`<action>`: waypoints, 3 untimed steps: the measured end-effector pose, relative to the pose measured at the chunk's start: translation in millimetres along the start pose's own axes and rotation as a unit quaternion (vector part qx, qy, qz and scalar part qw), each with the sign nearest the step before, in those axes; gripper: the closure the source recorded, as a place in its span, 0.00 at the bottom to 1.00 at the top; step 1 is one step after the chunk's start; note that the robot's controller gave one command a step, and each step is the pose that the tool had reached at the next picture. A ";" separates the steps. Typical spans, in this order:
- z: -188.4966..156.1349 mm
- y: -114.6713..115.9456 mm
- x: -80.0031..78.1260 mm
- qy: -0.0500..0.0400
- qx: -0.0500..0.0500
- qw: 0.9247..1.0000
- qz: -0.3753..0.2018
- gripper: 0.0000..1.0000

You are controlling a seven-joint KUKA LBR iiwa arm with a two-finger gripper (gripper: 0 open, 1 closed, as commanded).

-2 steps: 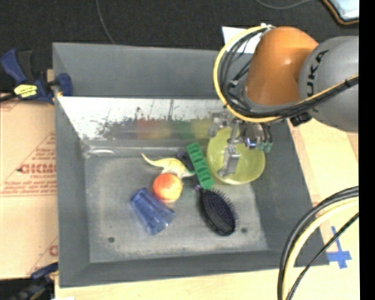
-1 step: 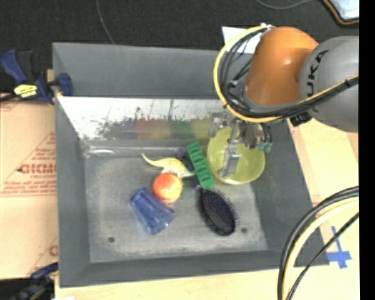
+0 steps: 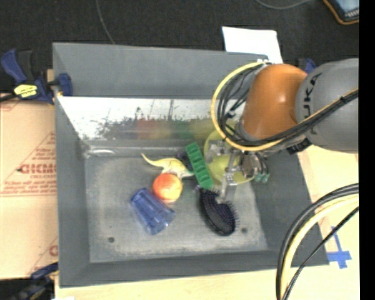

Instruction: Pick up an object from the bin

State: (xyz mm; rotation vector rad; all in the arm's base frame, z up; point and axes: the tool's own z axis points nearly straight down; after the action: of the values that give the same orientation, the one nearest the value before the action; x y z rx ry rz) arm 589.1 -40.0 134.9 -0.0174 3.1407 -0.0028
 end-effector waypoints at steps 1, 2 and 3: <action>-27.0 -13.5 -30.9 -0.009 0.000 1.000 0.025 0.00; 6.0 -11.1 -11.4 -0.001 0.000 1.000 -0.019 0.00; 33.8 -20.3 -22.2 -0.011 0.000 0.997 0.074 0.00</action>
Offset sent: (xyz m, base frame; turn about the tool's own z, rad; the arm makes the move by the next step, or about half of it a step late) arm 0.0089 -0.0098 -0.0091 -0.0455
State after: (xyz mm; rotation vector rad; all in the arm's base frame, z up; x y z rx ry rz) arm 611.5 -60.1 101.2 0.2144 3.1121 -0.0021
